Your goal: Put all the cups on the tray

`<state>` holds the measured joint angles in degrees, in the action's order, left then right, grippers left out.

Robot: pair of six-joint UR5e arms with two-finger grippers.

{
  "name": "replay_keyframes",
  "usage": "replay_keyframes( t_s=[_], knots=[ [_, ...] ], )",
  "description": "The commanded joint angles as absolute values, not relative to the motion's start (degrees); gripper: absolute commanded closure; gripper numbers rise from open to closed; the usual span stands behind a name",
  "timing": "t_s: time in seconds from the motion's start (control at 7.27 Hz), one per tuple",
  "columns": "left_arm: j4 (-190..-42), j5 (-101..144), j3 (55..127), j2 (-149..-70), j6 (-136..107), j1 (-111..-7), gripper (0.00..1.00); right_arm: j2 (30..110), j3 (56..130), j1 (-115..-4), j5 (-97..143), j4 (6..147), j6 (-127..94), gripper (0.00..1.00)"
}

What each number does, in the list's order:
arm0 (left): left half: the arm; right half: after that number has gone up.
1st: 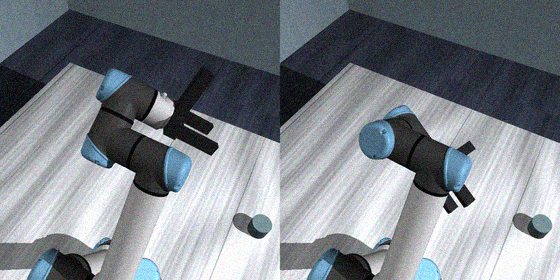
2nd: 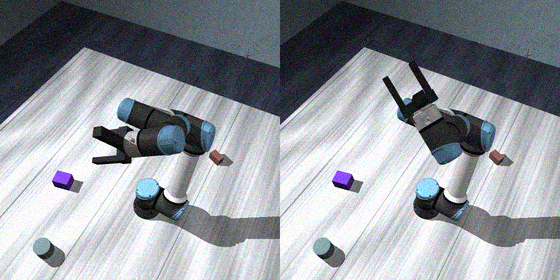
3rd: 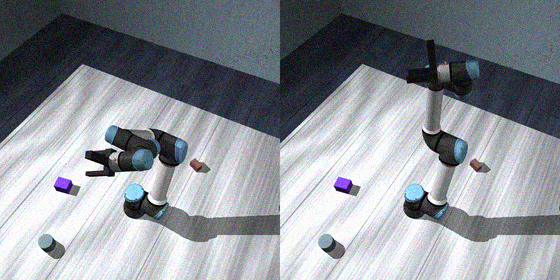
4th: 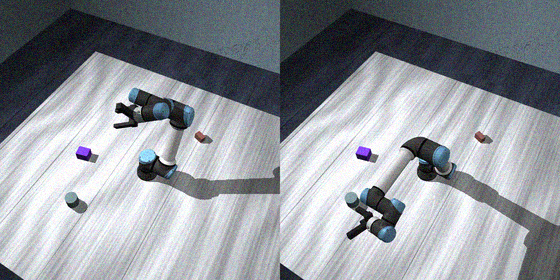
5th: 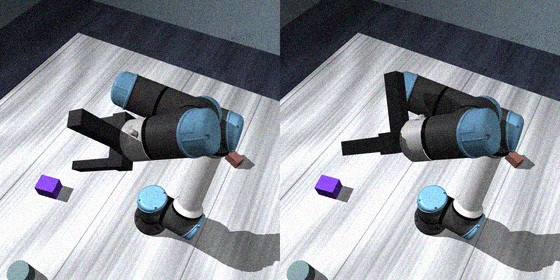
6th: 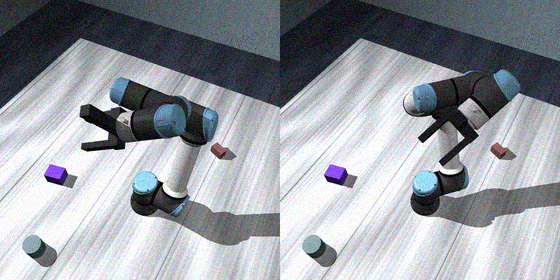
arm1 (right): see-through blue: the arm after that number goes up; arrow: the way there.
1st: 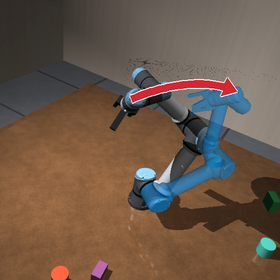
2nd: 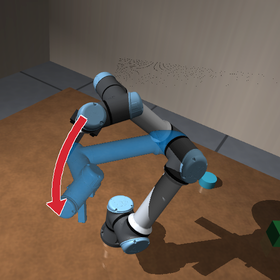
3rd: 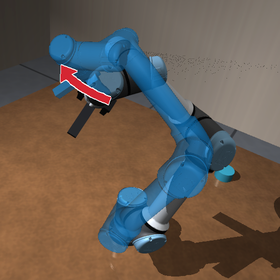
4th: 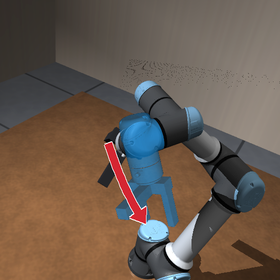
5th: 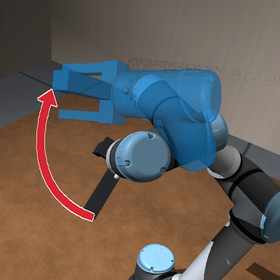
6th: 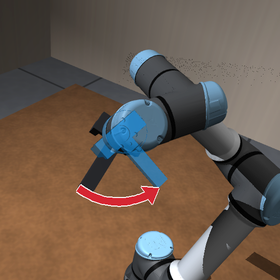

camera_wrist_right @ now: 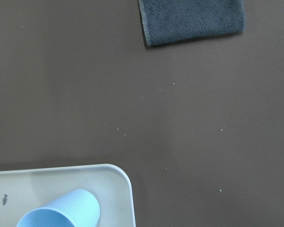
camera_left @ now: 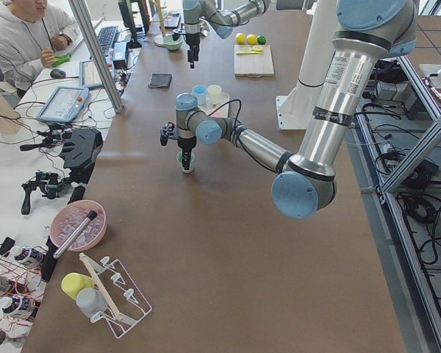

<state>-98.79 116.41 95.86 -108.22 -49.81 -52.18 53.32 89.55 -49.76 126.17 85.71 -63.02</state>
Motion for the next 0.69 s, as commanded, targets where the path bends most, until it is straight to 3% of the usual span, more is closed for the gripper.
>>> replay_keyframes(
  t_s=[0.0,0.28,0.55],
  knots=[
    [-99.58,116.46,94.58,-108.54,-49.83,-51.95,0.46,53.61,89.91,-49.83,126.12,85.69,-62.93,0.00],
    [-100.45,116.54,94.66,-108.63,-51.40,-51.51,1.00,54.31,90.53,-49.75,125.69,85.69,-63.02,0.00],
    [-101.42,116.98,95.53,-109.59,-53.96,-51.42,1.00,54.49,90.53,-49.75,125.60,85.61,-63.02,0.00]
  ],
)
